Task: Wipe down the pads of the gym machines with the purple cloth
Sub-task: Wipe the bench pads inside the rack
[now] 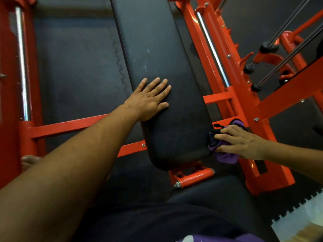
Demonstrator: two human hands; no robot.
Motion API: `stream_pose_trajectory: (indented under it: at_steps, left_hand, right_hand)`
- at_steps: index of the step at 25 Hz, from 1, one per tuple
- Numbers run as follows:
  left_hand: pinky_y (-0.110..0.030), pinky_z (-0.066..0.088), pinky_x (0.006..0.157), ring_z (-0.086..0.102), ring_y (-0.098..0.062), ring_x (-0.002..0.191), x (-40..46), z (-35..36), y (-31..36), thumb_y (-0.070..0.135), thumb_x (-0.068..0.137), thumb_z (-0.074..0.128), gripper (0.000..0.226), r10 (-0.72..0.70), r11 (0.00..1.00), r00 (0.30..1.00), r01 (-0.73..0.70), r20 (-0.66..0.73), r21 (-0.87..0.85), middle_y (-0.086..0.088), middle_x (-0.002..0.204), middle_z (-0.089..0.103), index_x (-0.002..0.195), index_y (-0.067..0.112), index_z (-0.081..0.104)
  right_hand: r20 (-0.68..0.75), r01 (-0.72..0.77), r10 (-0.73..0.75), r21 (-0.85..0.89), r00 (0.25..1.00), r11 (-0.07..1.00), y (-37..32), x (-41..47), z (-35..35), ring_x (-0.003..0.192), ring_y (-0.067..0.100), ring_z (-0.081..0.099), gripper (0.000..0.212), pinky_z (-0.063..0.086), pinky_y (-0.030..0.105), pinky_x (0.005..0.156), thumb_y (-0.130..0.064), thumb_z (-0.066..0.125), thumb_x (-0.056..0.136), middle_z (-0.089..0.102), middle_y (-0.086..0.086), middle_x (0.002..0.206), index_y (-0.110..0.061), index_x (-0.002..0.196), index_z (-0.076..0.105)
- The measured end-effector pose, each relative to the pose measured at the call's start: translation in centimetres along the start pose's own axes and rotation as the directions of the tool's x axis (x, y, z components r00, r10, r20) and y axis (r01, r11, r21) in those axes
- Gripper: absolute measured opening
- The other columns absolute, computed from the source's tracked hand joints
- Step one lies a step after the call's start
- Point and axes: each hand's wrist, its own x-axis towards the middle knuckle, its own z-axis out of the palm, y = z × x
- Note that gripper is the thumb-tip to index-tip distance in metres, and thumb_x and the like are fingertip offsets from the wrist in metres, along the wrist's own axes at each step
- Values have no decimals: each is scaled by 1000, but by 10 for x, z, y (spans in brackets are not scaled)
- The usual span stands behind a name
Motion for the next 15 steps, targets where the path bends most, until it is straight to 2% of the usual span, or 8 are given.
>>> stream_pose_trajectory:
  at_steps: [2, 4, 6, 8, 10, 11, 13, 15]
  left_hand:
    - [-48, -8, 128, -17, -20, 158, -2, -12, 9, 57, 109, 18, 70, -24, 1000, 995, 23, 92, 8, 2, 172, -18, 164, 26, -11]
    - [-46, -4, 128, -14, -22, 159, -14, -23, 21, 54, 109, 26, 73, -81, 996, 986, 87, 148, -33, -2, 172, -18, 164, 21, -9]
    - [-44, -3, 128, -12, -22, 159, -39, -26, 38, 53, 109, 30, 75, -117, 988, 983, 130, 140, -88, -5, 172, -17, 165, 18, -7]
    - [-42, -4, 128, -13, -21, 159, -69, -15, 57, 52, 109, 32, 75, -120, 986, 988, 130, 99, -100, -5, 172, -18, 165, 18, -6]
    - [-41, -4, 128, -15, -21, 159, -92, -3, 72, 51, 109, 34, 77, -88, 985, 992, 100, 94, -138, -5, 171, -18, 165, 18, -6]
    - [-41, -4, 128, -14, -22, 159, -100, 2, 78, 51, 108, 36, 78, -54, 988, 993, 69, 104, -139, -5, 171, -18, 165, 19, -6]
    - [-41, -5, 128, -13, -22, 159, -108, 11, 86, 53, 107, 39, 80, 9, 994, 997, 0, 82, -108, -4, 171, -17, 165, 20, -5]
    - [-41, -7, 127, -13, -22, 159, -104, 15, 90, 55, 106, 40, 81, 59, 995, 995, -53, 76, -82, -3, 172, -17, 165, 21, -5]
  right_hand:
    - [51, -65, 65, 7, 997, 998, -4, 0, -7, 113, 36, 57, 45, 43, 50, 94, -17, 53, 74, 50, 9, 137, -26, 119, 57]
    - [88, -125, 124, 6, 988, 992, 1, 5, -16, 112, 33, 57, 64, 45, 46, 91, -19, 69, 58, 51, 6, 138, -28, 121, 56]
    - [48, -264, 261, 59, 964, 963, 17, 17, -23, 112, 31, 54, 91, 50, 46, 88, -18, 83, 41, 49, 5, 137, -29, 127, 53]
    - [-27, -408, 424, 218, 905, 886, 41, 43, -36, 113, 35, 55, 103, 49, 49, 92, -8, 90, 42, 50, 7, 135, -30, 133, 49]
    - [-106, -416, 476, 345, 873, 841, 73, 87, -56, 111, 37, 57, 100, 46, 50, 95, 1, 88, 49, 55, 7, 131, -29, 136, 49]
    - [-137, -377, 452, 372, 882, 848, 87, 116, -70, 108, 36, 58, 93, 46, 51, 93, 0, 86, 54, 57, 4, 130, -28, 135, 50]
    - [-186, -261, 339, 347, 922, 901, 108, 185, -95, 104, 35, 57, 72, 46, 52, 92, -15, 73, 65, 60, 3, 128, -25, 134, 52]
    - [-194, -187, 241, 261, 951, 947, 132, 256, -113, 103, 36, 56, 71, 46, 51, 93, -24, 65, 65, 60, 5, 127, -23, 134, 52]
